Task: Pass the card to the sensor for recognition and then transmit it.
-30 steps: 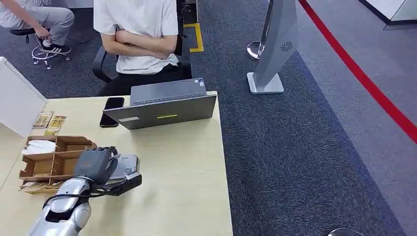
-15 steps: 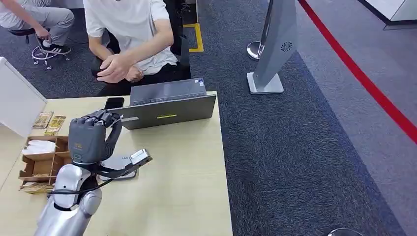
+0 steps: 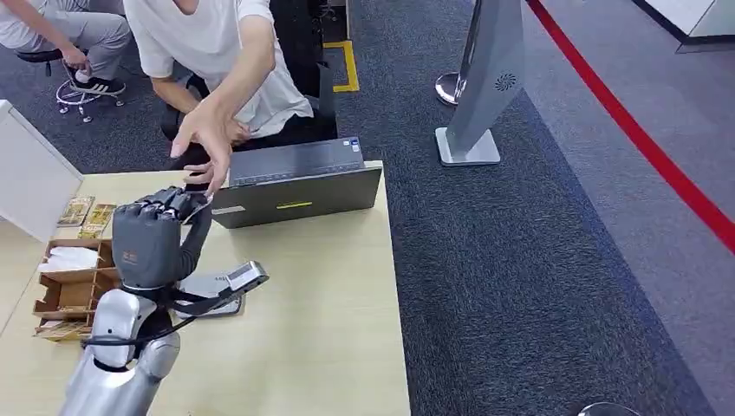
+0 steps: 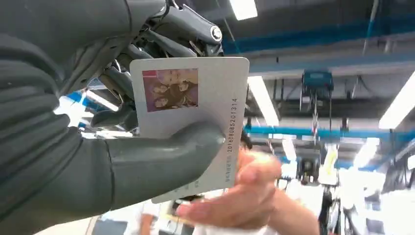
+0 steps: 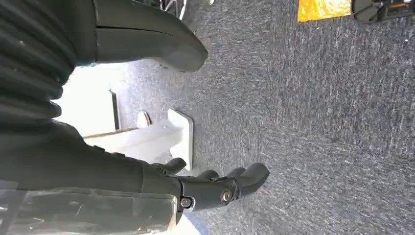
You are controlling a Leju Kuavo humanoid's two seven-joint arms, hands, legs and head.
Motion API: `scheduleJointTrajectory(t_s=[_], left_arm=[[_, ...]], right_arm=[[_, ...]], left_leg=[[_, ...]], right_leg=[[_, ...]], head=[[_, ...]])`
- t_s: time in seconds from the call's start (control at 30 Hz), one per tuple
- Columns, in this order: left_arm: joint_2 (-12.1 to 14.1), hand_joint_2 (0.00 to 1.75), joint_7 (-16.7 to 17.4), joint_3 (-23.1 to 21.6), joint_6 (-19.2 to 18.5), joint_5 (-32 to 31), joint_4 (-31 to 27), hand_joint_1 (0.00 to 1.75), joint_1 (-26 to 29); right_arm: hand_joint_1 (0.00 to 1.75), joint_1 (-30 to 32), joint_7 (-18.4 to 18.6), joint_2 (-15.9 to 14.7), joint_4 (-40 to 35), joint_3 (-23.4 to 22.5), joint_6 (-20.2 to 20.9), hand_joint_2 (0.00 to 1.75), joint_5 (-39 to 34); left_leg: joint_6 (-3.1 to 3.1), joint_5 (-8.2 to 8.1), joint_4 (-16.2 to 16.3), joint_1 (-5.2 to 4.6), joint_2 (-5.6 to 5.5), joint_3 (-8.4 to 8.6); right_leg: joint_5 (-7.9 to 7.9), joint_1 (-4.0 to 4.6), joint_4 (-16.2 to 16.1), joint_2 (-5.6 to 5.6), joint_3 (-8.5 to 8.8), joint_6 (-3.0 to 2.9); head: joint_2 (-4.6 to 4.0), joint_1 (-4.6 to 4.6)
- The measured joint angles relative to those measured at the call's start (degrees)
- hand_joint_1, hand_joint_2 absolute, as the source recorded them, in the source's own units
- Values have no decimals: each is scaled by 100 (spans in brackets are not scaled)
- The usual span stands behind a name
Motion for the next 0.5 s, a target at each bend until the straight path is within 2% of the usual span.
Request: scheduleJointTrajectory(t_s=[0.1, 0.23, 0.3, 0.37, 0.43, 0.5], left_arm=[[-103, 175, -37, 2, 308, -37, -96, 175, -144], [-284, 175, 111, 120, 251, -146, 78, 175, -700], [-348, 175, 267, 230, 209, -320, 500, 175, -1190], [-385, 175, 385, 405, 257, -424, 1204, 175, -1767], [-435, 175, 309, 585, 447, -339, 1999, 175, -2310], [-472, 175, 210, 711, 496, -253, 2486, 175, -2642]], right_arm=[[0, -3, -35, 0, 2, 77, 9, 175, 131], [0, -10, -59, 0, 2, 185, 98, 175, 321], [0, -20, -96, 0, 2, 249, 107, 175, 402], [0, -35, -131, 0, 2, 297, 109, 175, 454], [0, -46, -142, 0, 2, 347, 114, 175, 461], [0, -48, -133, 0, 4, 380, 146, 175, 472]], left_leg=[[0, 1, 0, 0, -3, 0], [7, 10, 1, 0, -7, -2], [1, 19, 1, 0, -13, -2], [2, 26, 1, 1, -11, -2], [7, 33, 0, 1, -9, -2], [6, 36, 0, 1, -10, -1]], right_leg=[[0, 0, 0, -3, 1, 0], [6, 0, 0, -9, 1, 3], [10, 0, 0, -13, 2, 1], [22, 1, 1, -10, 0, -5], [29, 1, 2, -8, 1, -3], [30, 1, 2, -9, 3, -2]], head=[[0, 2], [0, 4], [0, 2], [0, 0], [0, 0], [0, 2]])
